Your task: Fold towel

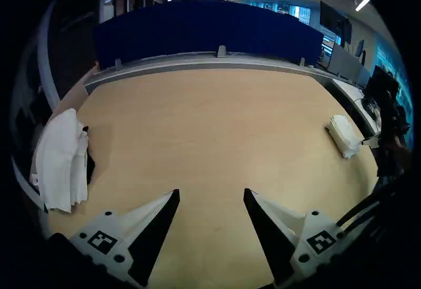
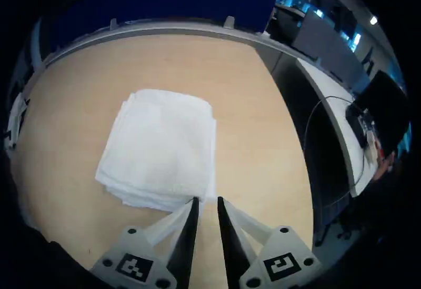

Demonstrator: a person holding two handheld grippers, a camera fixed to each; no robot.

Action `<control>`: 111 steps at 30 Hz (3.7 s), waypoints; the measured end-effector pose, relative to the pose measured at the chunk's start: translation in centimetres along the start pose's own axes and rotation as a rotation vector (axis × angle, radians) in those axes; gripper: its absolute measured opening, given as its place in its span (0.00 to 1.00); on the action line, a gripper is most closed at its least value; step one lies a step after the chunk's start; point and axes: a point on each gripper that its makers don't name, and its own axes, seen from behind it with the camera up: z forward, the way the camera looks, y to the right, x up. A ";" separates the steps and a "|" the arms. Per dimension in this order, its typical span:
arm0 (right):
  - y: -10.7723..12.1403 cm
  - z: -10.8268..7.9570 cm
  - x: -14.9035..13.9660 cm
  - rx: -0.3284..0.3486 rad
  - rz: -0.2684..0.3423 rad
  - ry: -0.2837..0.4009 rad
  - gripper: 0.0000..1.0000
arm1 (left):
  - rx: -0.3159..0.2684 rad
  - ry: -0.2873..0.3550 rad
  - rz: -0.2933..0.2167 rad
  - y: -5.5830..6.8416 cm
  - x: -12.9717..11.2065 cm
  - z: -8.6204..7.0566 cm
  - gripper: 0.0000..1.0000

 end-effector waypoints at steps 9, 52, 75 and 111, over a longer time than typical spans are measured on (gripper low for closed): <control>-2.0 -1.6 1.4 0.012 0.015 0.072 0.66 | -0.009 0.013 -0.003 -0.3 0.4 0.1 0.90; -21.6 -15.8 21.8 0.128 0.088 0.790 1.00 | 0.004 0.363 -0.028 -5.6 11.0 0.1 0.90; -27.5 -17.6 23.2 0.179 0.104 0.786 1.00 | 0.098 0.662 0.029 -10.9 17.1 -0.9 0.90; -33.8 -12.8 22.7 0.181 0.070 0.769 1.00 | 0.200 0.746 0.031 -17.0 8.8 8.6 0.90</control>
